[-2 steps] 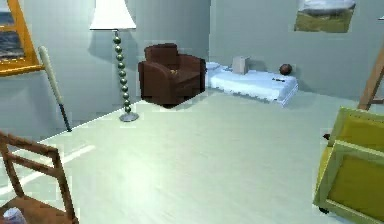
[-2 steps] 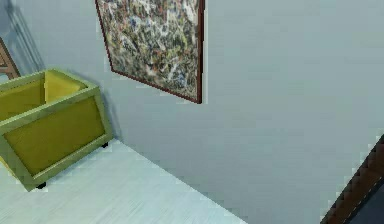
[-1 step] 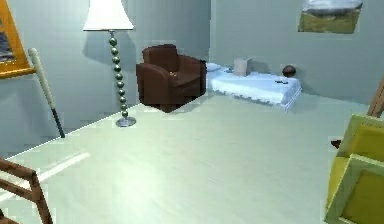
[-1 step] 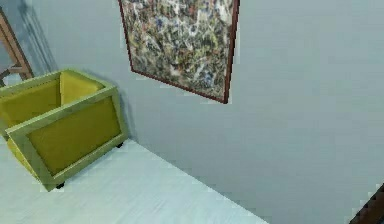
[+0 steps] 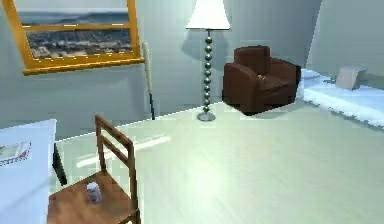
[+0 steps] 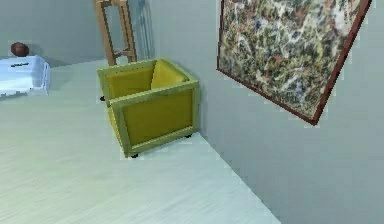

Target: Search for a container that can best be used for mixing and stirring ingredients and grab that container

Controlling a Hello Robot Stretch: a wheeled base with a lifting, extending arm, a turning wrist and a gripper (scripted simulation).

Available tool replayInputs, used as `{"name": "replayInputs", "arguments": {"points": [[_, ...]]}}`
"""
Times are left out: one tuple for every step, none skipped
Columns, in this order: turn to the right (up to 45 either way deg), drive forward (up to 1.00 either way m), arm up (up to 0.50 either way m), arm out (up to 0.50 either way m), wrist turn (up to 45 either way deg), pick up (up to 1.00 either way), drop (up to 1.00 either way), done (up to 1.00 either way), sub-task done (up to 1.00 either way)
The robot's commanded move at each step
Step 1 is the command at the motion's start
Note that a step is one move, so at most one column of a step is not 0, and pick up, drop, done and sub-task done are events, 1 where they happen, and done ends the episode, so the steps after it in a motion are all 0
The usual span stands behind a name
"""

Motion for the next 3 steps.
{"name": "replayInputs", "arguments": {"points": [[0.0,0.90,0.00,0.00,0.0,0.00,0.00,0.00,0.00],[-30.0,0.00,0.00,0.00,0.0,0.00,0.00,0.00,0.00],[0.0,0.35,0.00,0.00,0.0,0.00,0.00,0.00,0.00]]}}
